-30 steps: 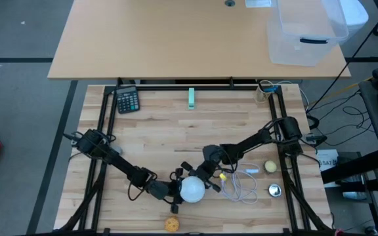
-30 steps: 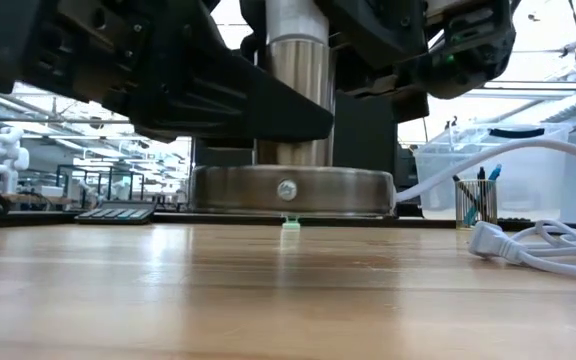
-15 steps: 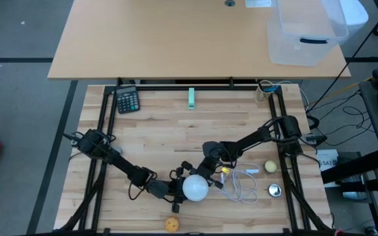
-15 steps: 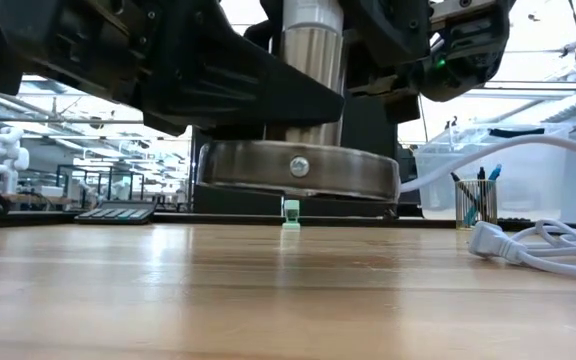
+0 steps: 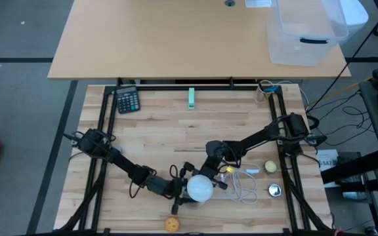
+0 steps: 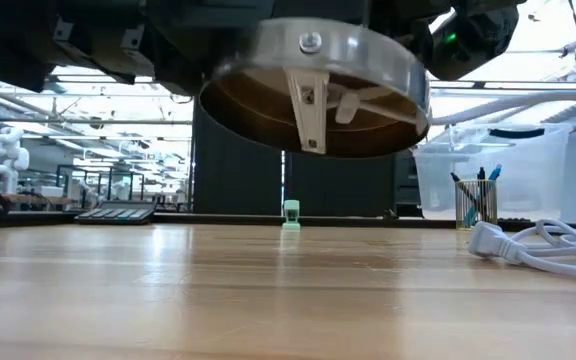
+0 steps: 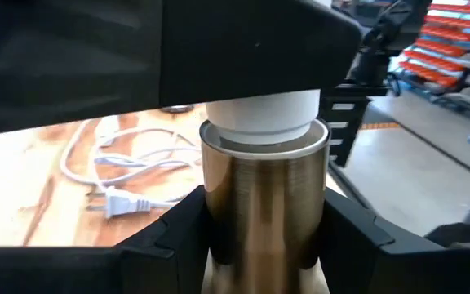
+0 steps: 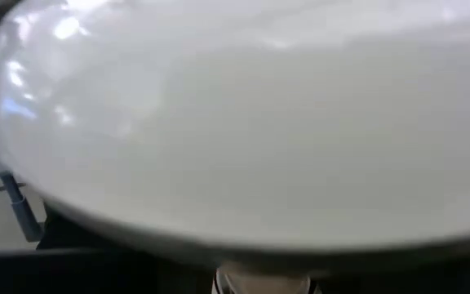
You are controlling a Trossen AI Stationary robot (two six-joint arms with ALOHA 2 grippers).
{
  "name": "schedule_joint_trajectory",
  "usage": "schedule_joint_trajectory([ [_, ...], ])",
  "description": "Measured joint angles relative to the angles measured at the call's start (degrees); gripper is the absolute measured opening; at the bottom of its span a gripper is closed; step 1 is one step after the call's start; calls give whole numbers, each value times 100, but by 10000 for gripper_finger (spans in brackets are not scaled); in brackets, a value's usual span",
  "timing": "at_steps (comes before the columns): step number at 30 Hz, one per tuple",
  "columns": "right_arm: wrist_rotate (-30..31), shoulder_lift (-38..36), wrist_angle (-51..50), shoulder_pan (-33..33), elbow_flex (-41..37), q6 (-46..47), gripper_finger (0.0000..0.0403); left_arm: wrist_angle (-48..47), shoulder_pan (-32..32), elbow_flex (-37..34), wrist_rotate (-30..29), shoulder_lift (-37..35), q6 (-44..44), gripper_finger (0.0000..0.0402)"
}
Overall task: Screw lightbulb
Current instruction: Remove the white lightbulb from the silver lamp
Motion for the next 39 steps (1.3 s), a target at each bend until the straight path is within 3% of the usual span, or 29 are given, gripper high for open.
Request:
schedule_joint_trajectory([
  [4,-68,-31,31,0,17,-29,134,147,121,0,411,-2,66,181],
  [12,-171,-40,-104,57,204,18,134,464,608,-9,2106,-2,362,181],
  [23,-12,-51,-120,68,219,26,134,548,1041,-3,3592,5,729,181],
  [30,31,-51,-168,66,221,104,134,551,1017,-2,3564,5,581,181],
  [39,71,-51,-324,30,213,149,134,443,506,-4,1811,-3,454,197],
])
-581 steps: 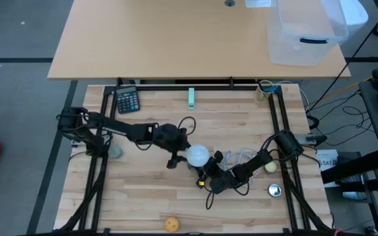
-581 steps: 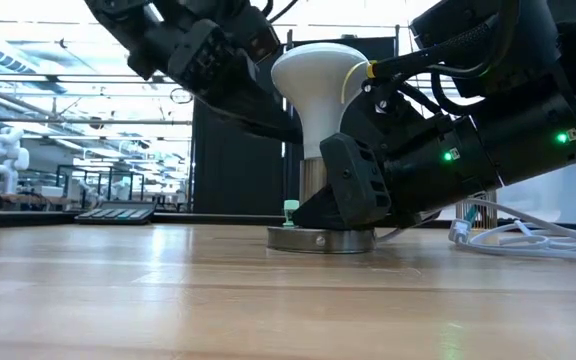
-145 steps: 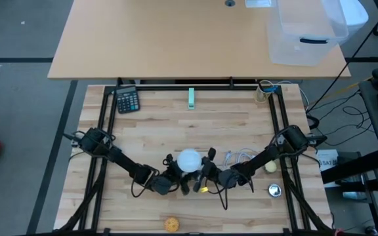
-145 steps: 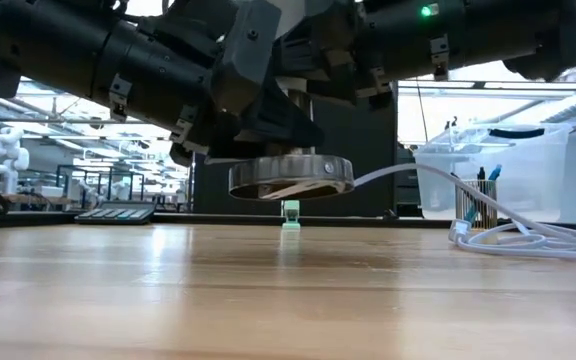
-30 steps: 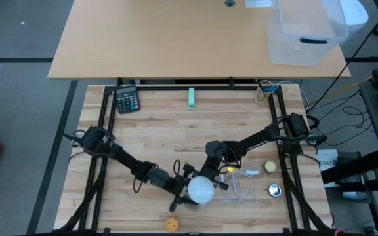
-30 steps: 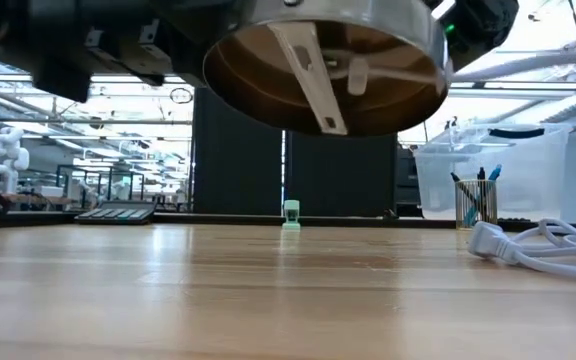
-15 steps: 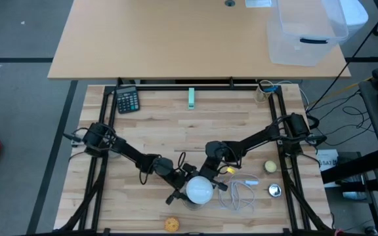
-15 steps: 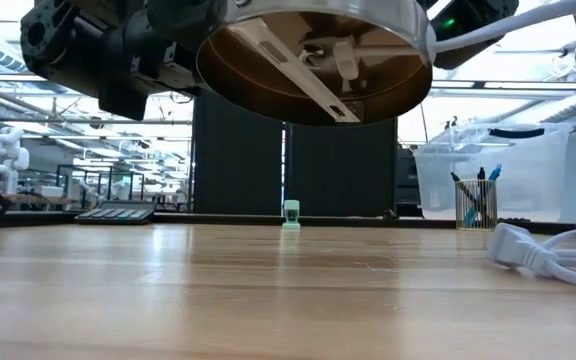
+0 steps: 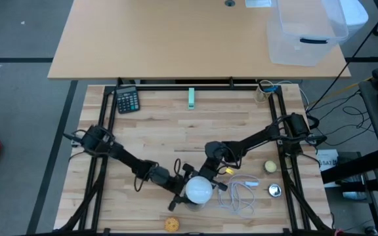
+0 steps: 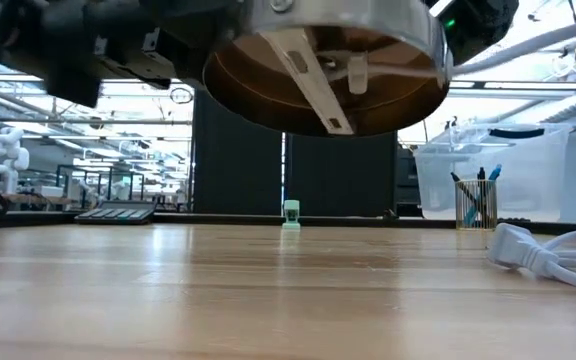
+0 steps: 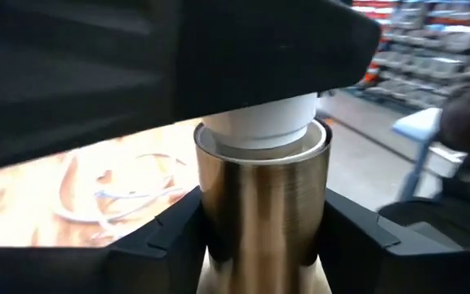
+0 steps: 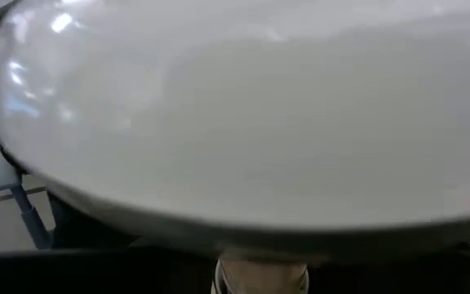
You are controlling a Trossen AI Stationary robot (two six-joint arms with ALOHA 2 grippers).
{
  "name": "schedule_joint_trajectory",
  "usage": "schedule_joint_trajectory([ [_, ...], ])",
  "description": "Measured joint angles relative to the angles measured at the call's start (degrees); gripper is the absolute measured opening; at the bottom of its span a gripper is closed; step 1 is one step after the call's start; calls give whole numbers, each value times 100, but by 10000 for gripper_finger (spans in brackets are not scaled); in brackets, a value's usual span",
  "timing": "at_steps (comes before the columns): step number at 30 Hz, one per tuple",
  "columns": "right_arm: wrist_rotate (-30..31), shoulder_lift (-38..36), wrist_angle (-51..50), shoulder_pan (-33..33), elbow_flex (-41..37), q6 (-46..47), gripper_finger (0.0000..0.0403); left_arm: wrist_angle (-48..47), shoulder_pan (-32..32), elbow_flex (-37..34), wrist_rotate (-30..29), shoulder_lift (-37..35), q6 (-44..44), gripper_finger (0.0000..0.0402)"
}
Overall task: Screw lightbulb
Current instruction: Remove the white lightbulb from the silver lamp
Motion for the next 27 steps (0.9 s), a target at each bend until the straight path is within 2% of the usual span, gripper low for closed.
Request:
schedule_joint_trajectory([
  [4,-40,0,-75,-31,-8,20,134,-350,-253,0,-859,-19,-14,231],
  [9,-12,0,-188,-89,-16,38,134,-604,-370,-7,-1508,-19,-159,262],
  [16,226,0,-423,-119,-16,4,134,-825,-446,-9,-1956,-16,-589,267],
  [21,234,-1,-376,-108,-1,-5,134,-563,-693,-9,-2098,-27,-708,267],
  [27,234,-11,-371,-113,5,-21,134,-992,-1112,-13,-3088,-462,-437,267],
])
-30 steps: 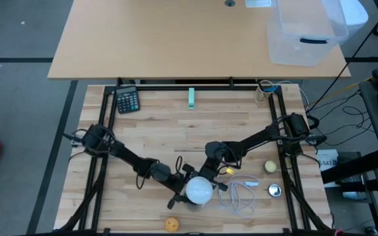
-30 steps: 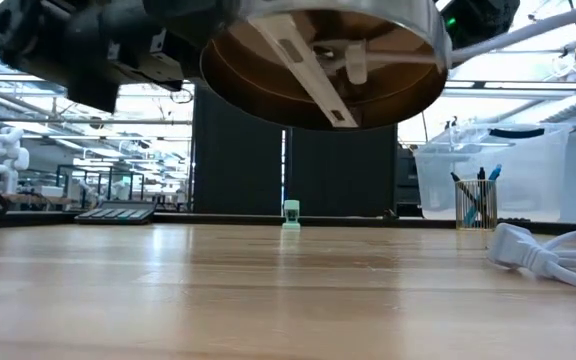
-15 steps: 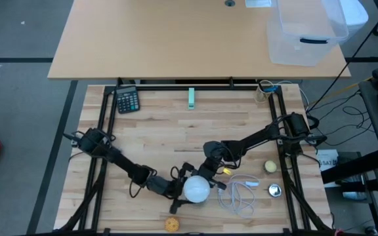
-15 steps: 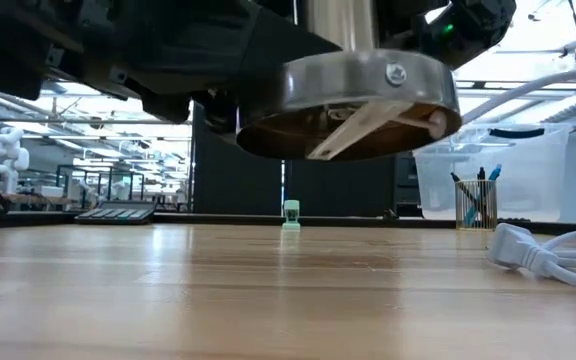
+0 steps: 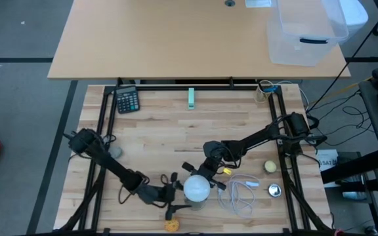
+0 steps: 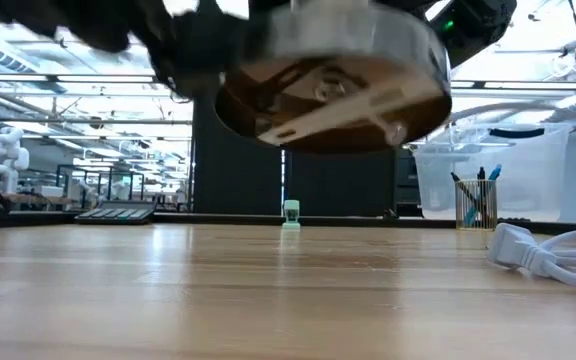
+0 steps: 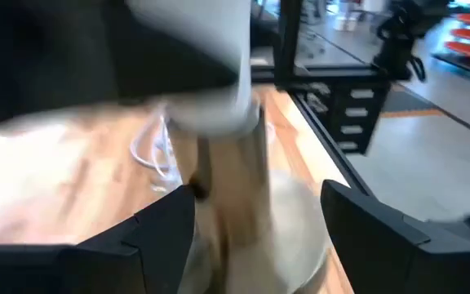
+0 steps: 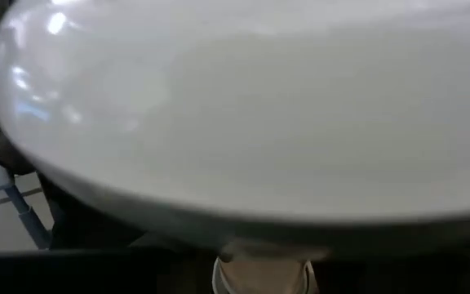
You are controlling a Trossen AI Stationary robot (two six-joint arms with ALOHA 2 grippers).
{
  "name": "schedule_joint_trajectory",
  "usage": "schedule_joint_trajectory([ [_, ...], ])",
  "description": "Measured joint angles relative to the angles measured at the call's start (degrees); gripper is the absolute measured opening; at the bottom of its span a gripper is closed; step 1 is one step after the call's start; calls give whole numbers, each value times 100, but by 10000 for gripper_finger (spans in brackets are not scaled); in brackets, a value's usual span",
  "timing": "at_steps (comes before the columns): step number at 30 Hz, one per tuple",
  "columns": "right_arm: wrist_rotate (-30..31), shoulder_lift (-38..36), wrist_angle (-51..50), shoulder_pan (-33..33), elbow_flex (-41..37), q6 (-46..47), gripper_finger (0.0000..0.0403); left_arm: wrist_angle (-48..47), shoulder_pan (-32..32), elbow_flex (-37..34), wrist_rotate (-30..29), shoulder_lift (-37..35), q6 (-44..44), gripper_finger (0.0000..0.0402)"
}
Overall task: Screw lightbulb
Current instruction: Remove the white lightbulb from the silver lamp
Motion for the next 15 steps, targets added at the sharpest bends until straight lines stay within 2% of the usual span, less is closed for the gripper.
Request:
schedule_joint_trajectory([
  [4,94,7,-55,-15,-4,-2,134,-385,-273,16,-936,-376,15,267],
  [8,195,8,-40,-17,-4,-38,134,-285,-484,16,-1694,-404,-188,267],
  [12,206,9,-32,-24,-4,-123,134,-557,-486,20,-2026,-235,-1010,267],
  [15,308,9,-28,-50,-4,-129,134,-356,-462,16,-2214,10,-1339,267],
])
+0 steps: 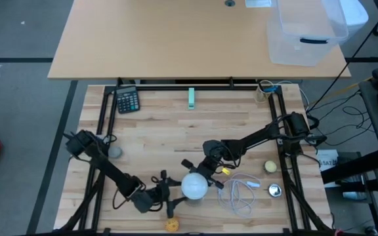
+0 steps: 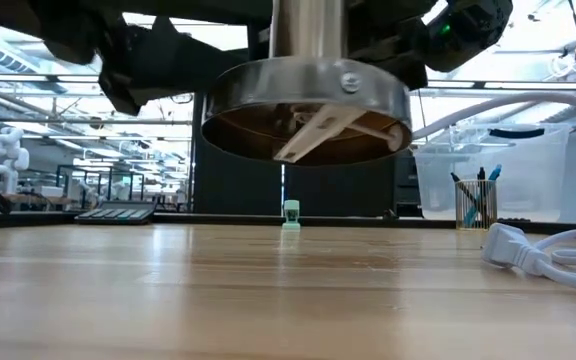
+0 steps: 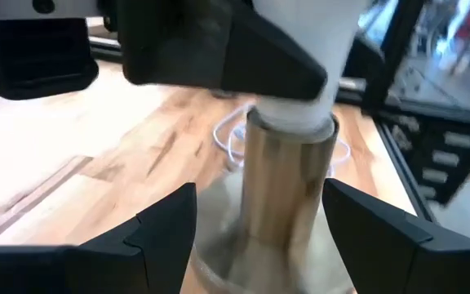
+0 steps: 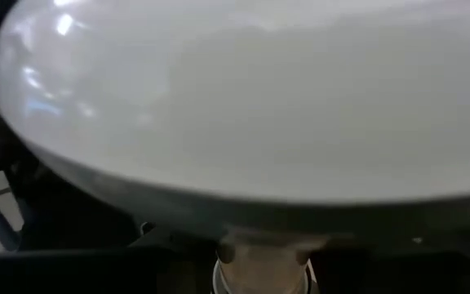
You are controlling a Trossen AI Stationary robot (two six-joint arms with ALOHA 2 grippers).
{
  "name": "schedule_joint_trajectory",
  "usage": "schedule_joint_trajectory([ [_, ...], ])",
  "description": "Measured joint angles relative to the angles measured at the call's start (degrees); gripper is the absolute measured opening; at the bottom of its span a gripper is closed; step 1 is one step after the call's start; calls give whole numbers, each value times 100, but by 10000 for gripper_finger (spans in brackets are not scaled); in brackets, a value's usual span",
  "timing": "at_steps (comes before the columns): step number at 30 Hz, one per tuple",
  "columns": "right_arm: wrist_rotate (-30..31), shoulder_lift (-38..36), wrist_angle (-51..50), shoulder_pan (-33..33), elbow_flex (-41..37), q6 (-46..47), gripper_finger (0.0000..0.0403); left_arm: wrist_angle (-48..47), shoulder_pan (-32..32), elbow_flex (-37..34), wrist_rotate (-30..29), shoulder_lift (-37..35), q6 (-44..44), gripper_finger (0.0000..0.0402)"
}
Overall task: Screw lightbulb
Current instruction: Remove the white lightbulb from the silver lamp
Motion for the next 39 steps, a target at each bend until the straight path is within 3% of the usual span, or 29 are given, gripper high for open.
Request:
schedule_joint_trajectory([
  [6,80,2,1,-50,0,4,134,588,46,36,-138,302,133,267],
  [21,490,4,92,-249,0,39,134,168,282,439,-723,572,9,267],
  [31,651,4,130,-266,0,125,134,22,173,748,-1671,891,-186,265],
  [35,699,4,229,-290,0,105,134,19,-25,748,-2340,891,-310,245],
  [39,665,7,212,-339,0,122,134,5,-24,866,-2412,1056,-301,223],
])
